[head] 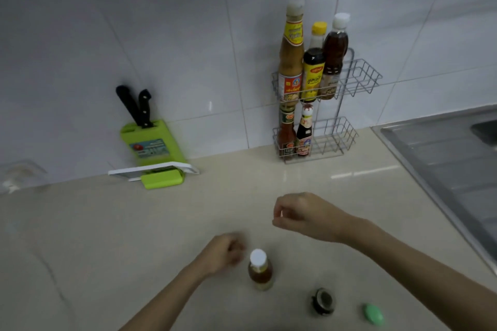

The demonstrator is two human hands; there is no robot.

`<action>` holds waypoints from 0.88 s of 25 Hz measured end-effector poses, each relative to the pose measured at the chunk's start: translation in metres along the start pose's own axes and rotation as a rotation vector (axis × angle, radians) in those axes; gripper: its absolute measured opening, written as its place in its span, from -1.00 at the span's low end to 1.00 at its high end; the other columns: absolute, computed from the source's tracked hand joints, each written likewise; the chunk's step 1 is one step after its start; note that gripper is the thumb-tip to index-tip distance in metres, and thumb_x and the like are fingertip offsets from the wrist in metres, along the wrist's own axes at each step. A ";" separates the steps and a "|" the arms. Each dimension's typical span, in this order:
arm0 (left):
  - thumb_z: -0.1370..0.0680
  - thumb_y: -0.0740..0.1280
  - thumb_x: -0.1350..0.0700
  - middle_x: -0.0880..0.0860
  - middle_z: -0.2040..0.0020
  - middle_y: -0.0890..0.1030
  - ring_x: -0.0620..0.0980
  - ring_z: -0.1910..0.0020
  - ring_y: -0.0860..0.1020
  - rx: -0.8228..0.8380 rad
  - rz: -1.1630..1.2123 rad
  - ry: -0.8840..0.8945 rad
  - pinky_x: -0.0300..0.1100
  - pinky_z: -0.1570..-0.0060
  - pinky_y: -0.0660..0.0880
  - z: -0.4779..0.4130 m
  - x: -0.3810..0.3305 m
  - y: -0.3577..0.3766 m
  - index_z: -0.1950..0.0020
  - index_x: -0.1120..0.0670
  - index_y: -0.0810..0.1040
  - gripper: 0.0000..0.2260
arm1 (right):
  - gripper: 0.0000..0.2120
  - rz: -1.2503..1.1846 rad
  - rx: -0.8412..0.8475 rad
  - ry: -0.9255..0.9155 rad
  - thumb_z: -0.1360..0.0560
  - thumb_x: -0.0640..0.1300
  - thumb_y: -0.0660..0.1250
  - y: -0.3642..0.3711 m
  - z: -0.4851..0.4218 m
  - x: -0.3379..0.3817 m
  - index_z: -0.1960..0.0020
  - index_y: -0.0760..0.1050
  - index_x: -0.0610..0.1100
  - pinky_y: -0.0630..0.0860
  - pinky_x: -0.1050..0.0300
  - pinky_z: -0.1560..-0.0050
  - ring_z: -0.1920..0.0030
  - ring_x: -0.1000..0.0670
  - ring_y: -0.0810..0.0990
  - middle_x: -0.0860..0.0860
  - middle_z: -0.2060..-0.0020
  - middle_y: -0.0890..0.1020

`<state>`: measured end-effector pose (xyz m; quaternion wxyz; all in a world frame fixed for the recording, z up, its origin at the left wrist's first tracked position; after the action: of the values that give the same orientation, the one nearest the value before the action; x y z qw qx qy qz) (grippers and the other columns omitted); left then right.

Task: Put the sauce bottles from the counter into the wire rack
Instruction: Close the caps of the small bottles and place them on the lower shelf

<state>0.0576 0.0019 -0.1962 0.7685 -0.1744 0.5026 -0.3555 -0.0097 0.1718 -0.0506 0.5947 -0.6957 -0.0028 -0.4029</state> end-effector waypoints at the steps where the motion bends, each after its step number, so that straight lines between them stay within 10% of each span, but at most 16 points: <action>1: -0.49 0.30 0.25 0.04 0.07 0.66 -0.09 0.14 0.60 0.036 -0.059 0.027 -0.14 0.05 0.54 0.012 0.003 0.011 -0.06 0.08 0.57 -0.82 | -0.76 0.024 0.005 -0.021 -0.51 0.16 0.26 0.007 0.006 0.017 0.03 0.49 0.00 0.40 0.26 0.25 0.30 0.19 0.42 0.16 0.24 0.46; 6: -0.34 0.49 0.05 -0.26 0.15 0.61 -0.28 0.21 0.55 0.029 0.150 0.172 -0.42 0.29 0.42 0.044 -0.040 0.034 0.06 -0.22 0.53 -0.73 | -0.52 0.366 -0.001 -0.069 -0.46 0.30 0.20 0.034 0.023 0.069 -0.11 0.46 -0.06 0.44 0.10 0.12 0.06 -0.02 0.50 -0.01 0.00 0.51; 15: -0.36 0.44 -0.12 -0.28 0.30 0.54 -0.52 0.26 0.50 -0.198 0.118 0.206 -0.56 0.32 0.37 0.052 -0.053 0.034 0.26 -0.29 0.40 -0.80 | -0.75 0.639 0.121 -0.076 -0.55 0.01 0.23 0.057 0.016 0.094 -0.07 0.46 -0.17 0.51 -0.03 0.11 0.00 -0.13 0.53 -0.09 -0.02 0.53; 22: -0.35 0.46 -0.12 -0.13 0.10 0.61 -0.11 0.08 0.58 -0.149 0.117 0.250 -0.38 0.24 0.41 0.050 -0.052 0.030 0.00 -0.06 0.54 -0.71 | -0.74 0.700 0.308 -0.326 -0.57 0.00 0.24 0.057 0.013 0.104 -0.10 0.47 -0.18 0.50 -0.06 0.07 0.00 -0.13 0.48 -0.13 -0.05 0.51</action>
<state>0.1010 0.0562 -0.1595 0.7044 -0.1559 0.6285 -0.2907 0.0954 0.1168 -0.0387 0.7845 -0.6124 0.0796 -0.0558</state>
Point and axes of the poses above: each hand's wrist, its own z-axis away from the middle knuckle, its own y-axis out of the palm, x = y × z, the point moved 8 cm from there along -z, towards the middle knuckle
